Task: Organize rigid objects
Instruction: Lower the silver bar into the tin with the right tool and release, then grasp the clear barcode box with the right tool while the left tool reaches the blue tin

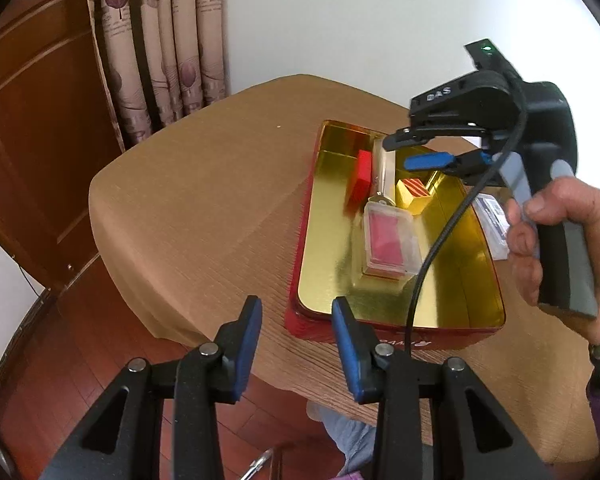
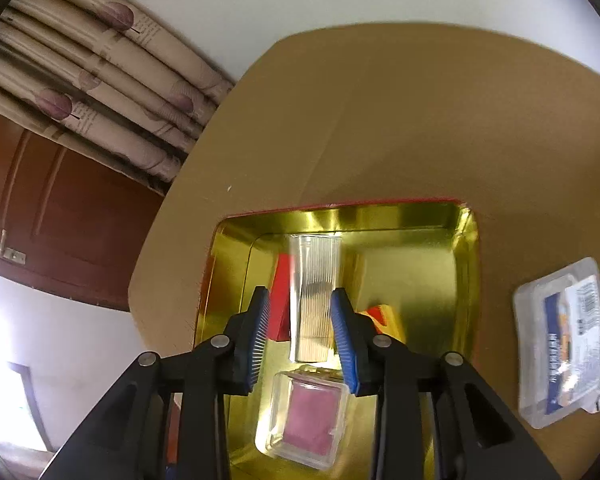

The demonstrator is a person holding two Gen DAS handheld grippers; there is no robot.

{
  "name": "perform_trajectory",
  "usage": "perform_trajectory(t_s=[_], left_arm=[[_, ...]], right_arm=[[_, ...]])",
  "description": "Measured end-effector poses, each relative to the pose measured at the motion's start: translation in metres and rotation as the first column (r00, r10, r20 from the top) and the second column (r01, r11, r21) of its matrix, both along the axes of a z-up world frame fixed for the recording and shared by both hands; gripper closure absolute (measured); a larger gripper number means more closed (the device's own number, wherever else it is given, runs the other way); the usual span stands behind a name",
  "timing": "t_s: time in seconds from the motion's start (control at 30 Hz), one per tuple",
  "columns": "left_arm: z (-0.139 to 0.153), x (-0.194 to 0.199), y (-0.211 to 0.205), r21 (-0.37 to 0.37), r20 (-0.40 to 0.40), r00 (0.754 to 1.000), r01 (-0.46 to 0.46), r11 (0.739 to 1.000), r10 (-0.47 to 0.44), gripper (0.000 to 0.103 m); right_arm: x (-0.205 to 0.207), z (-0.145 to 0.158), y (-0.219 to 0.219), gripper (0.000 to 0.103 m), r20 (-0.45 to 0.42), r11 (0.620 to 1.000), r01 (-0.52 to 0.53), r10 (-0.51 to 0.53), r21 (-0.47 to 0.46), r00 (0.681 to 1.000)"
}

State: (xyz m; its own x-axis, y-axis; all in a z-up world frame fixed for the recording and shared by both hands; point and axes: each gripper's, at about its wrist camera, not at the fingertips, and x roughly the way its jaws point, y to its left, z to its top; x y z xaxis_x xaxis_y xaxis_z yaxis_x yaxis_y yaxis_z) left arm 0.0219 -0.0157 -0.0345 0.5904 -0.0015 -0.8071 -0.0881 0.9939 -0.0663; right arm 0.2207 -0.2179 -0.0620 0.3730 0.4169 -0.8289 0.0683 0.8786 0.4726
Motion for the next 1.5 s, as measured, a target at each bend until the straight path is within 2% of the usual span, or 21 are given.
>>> perform_trajectory(t_s=[0.07, 0.1, 0.13, 0.17, 0.2, 0.23, 0.3, 0.4, 0.57, 0.7, 0.97, 1.0, 1.03, 1.07, 1.17, 1.27, 1.33, 1.4, 1.47, 1.5], left_arm=[[0.0, 0.001, 0.002, 0.004, 0.002, 1.0, -0.005, 1.0, 0.005, 0.066], [0.0, 0.001, 0.002, 0.007, 0.004, 1.0, -0.004, 1.0, 0.004, 0.066], [0.0, 0.001, 0.001, 0.01, 0.004, 1.0, -0.004, 1.0, 0.004, 0.066], [0.0, 0.0, 0.001, 0.013, 0.005, 1.0, -0.004, 1.0, 0.004, 0.066], [0.0, -0.001, 0.0, 0.013, 0.006, 1.0, -0.004, 1.0, 0.004, 0.066], [0.001, -0.002, -0.002, 0.012, 0.008, 1.0, -0.002, 1.0, 0.002, 0.066], [0.002, -0.005, -0.006, 0.018, 0.016, 1.0, 0.001, 1.0, -0.002, 0.066], [0.003, -0.008, -0.012, 0.032, 0.021, 1.0, 0.013, 0.999, -0.013, 0.065], [0.001, -0.009, -0.018, 0.039, 0.009, 0.999, 0.032, 0.999, -0.032, 0.065], [-0.002, -0.008, -0.021, 0.052, -0.007, 0.999, 0.044, 0.998, -0.044, 0.065], [-0.006, -0.004, -0.017, 0.03, -0.022, 0.999, 0.045, 0.999, -0.044, 0.065], [-0.006, -0.003, -0.017, 0.031, -0.022, 0.999, 0.046, 0.998, -0.045, 0.065], [-0.006, -0.003, -0.017, 0.034, -0.021, 0.999, 0.047, 0.998, -0.046, 0.065], [-0.006, -0.003, -0.017, 0.035, -0.021, 0.999, 0.047, 0.998, -0.046, 0.065], [-0.007, -0.003, -0.018, 0.041, -0.018, 0.999, 0.048, 0.998, -0.047, 0.065], [-0.007, -0.003, -0.017, 0.046, -0.019, 0.999, 0.041, 0.998, -0.04, 0.065], [-0.005, -0.005, -0.017, 0.043, -0.008, 0.999, 0.038, 0.998, -0.038, 0.065], [0.0, -0.008, -0.02, 0.048, 0.01, 0.999, 0.048, 0.998, -0.048, 0.065], [0.007, -0.013, -0.028, 0.051, 0.027, 0.997, 0.071, 0.996, -0.073, 0.065], [0.011, -0.016, -0.033, 0.046, 0.036, 0.995, 0.092, 0.995, -0.094, 0.065]], right_arm=[[-0.007, 0.01, -0.005, 0.066, 0.048, 1.0, 0.004, -0.004, -0.002, 0.999], [-0.022, 0.019, -0.014, 0.058, 0.083, 1.0, 0.01, -0.01, 0.006, 0.997], [-0.029, 0.025, -0.018, 0.046, 0.102, 1.0, 0.013, -0.013, 0.009, 0.995], [-0.042, 0.03, -0.026, 0.039, 0.126, 1.0, 0.014, -0.015, 0.005, 0.992], [-0.061, 0.037, -0.038, 0.029, 0.154, 0.999, 0.016, -0.011, -0.029, 0.988], [-0.069, 0.041, -0.044, 0.023, 0.166, 0.998, 0.021, -0.011, -0.064, 0.986], [-0.093, 0.048, -0.064, 0.021, 0.187, 0.98, 0.034, 0.003, -0.197, 0.982], [-0.102, 0.047, -0.083, 0.021, 0.149, 0.942, -0.004, 0.057, -0.335, 0.987], [-0.089, 0.032, -0.087, 0.021, 0.066, 0.863, -0.085, 0.135, -0.497, 0.989], [-0.066, 0.014, -0.077, 0.021, 0.019, 0.823, -0.128, 0.166, -0.554, 0.986], [-0.026, -0.021, -0.077, 0.018, -0.09, 0.801, -0.182, 0.159, -0.57, 0.983], [-0.023, -0.026, -0.078, 0.023, -0.099, 0.812, -0.187, 0.159, -0.553, 0.982], [-0.021, -0.029, -0.079, 0.047, -0.106, 0.823, -0.191, 0.159, -0.535, 0.982], [-0.019, -0.034, -0.079, 0.045, -0.125, 0.83, -0.198, 0.155, -0.521, 0.98], [-0.023, -0.026, -0.077, 0.046, -0.079, 0.831, -0.182, 0.166, -0.526, 0.983], [-0.052, 0.019, -0.091, 0.046, 0.064, 0.887, -0.083, 0.125, -0.455, 0.99], [-0.081, 0.046, -0.108, 0.046, 0.135, 0.904, -0.021, 0.087, -0.426, 0.987], [-0.126, 0.07, -0.14, 0.046, 0.186, 0.9, 0.056, 0.028, -0.433, 0.982], [-0.157, 0.074, -0.171, 0.046, 0.183, 0.887, 0.105, -0.023, -0.45, 0.983], [-0.179, 0.073, -0.191, 0.046, 0.172, 0.866, 0.137, -0.06, -0.482, 0.983]])
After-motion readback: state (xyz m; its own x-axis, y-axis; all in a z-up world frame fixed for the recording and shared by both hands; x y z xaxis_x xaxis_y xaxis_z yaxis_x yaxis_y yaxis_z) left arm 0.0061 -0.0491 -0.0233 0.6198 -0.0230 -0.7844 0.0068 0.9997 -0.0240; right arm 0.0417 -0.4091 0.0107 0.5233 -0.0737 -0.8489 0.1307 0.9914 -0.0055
